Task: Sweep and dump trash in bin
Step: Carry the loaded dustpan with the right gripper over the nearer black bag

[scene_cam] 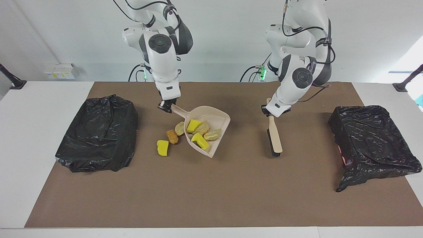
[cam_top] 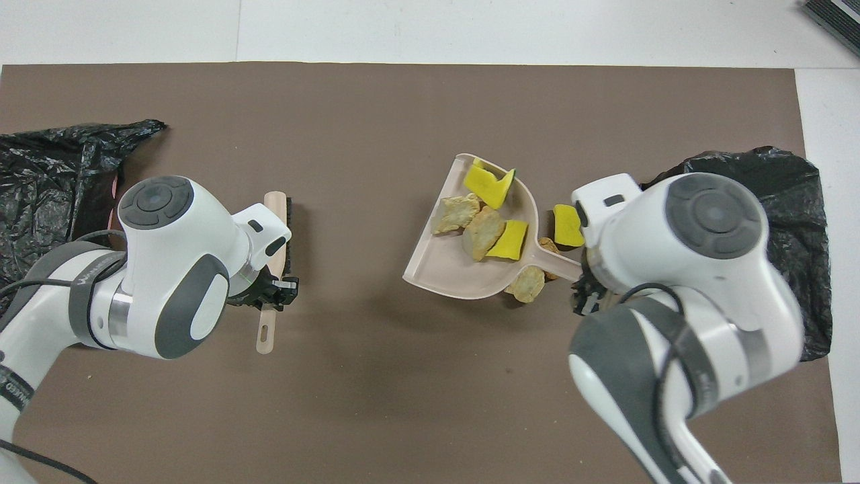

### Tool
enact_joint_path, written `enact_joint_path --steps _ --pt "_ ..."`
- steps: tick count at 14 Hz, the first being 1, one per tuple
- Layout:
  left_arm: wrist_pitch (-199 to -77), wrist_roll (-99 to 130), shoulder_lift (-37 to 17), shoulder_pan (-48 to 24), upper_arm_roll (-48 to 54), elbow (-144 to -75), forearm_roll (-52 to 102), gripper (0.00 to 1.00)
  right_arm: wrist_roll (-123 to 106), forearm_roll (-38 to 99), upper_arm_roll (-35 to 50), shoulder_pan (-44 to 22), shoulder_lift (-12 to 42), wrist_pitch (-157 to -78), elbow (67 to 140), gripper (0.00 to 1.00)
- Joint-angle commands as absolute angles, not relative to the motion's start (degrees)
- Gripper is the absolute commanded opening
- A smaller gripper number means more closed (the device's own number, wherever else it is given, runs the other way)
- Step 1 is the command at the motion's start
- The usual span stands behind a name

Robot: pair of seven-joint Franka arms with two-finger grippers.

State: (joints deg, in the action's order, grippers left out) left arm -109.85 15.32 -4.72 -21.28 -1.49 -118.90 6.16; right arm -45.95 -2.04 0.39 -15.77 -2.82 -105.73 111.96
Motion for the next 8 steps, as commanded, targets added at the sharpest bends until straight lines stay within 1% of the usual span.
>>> enact_joint_path --steps 1,2,4,6,8 --pt "-112.05 21.25 -3.52 -23.89 -0.97 -120.93 5.36 0.0 -55.94 -2.11 0.7 -7.07 -8.25 -101.97 112.32 0.0" --pt "-112.93 23.79 -2.38 -26.08 -0.97 -122.68 5.36 0.0 -59.73 -2.02 0.7 -3.38 -9.22 -100.65 112.06 0.0" --pt "-118.19 29.5 0.69 -30.3 -0.79 -128.03 5.45 0.0 -68.77 -2.02 0.7 4.97 -9.23 -99.14 110.92 0.0" --pt "-120.4 34.95 4.2 -36.36 -0.79 -132.87 5.45 0.0 -76.34 -3.07 0.53 12.01 -9.05 -100.28 110.74 0.0" --pt "-121.89 40.93 6.23 -41.46 -0.7 -135.34 5.71 0.0 -82.06 -5.17 0.26 16.94 -9.05 -102.2 110.74 0.0"
